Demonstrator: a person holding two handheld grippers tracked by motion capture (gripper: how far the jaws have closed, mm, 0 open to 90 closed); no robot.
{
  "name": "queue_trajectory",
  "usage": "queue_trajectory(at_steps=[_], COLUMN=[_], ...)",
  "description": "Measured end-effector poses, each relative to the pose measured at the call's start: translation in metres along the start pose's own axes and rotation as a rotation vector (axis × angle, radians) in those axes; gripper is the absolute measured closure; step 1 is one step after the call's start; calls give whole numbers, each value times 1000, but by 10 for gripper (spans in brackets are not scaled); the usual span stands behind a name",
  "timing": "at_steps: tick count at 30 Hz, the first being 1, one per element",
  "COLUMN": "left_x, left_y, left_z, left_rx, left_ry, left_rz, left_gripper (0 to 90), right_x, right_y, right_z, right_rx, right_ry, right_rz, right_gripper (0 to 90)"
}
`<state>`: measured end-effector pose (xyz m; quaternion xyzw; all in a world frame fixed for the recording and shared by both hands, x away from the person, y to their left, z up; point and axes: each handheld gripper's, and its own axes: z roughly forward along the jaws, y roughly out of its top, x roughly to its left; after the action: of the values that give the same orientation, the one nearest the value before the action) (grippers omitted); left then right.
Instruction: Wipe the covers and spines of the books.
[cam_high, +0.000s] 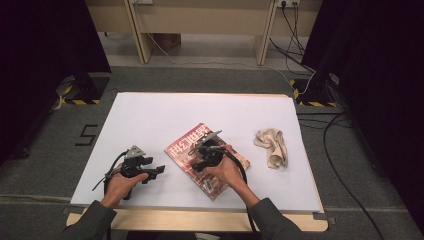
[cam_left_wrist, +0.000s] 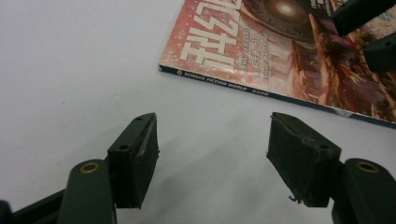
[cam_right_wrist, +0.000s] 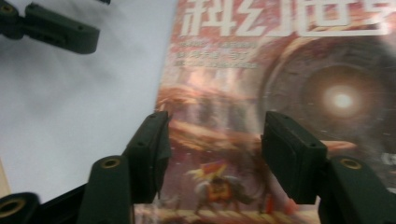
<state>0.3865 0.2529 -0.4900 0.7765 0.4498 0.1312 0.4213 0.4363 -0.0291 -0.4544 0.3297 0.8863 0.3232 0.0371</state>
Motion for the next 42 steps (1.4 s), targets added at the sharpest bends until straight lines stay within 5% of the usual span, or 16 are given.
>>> queue_trajectory(at_steps=[9, 14, 21, 31, 42], left_x=[-12, -19, -30, -44, -50], left_y=[0, 0, 0, 1, 0], left_z=[5, 10, 16, 25, 30], left_rx=[-10, -10, -11, -9, 8], left_ry=[-46, -70, -98, -127, -141], left_rz=[-3, 7, 34, 60, 72], left_gripper=[322, 322, 318, 317, 312], right_x=[-40, -63, -84, -86, -60], right_y=[-27, -45, -60, -68, -81], right_z=[-24, -34, -39, -35, -41], right_rx=[-108, -98, -90, -80, -70], right_ry=[-119, -188, -197, -160, -140], right_rz=[74, 120, 182, 202, 148], right_gripper=[361, 354, 339, 338, 334])
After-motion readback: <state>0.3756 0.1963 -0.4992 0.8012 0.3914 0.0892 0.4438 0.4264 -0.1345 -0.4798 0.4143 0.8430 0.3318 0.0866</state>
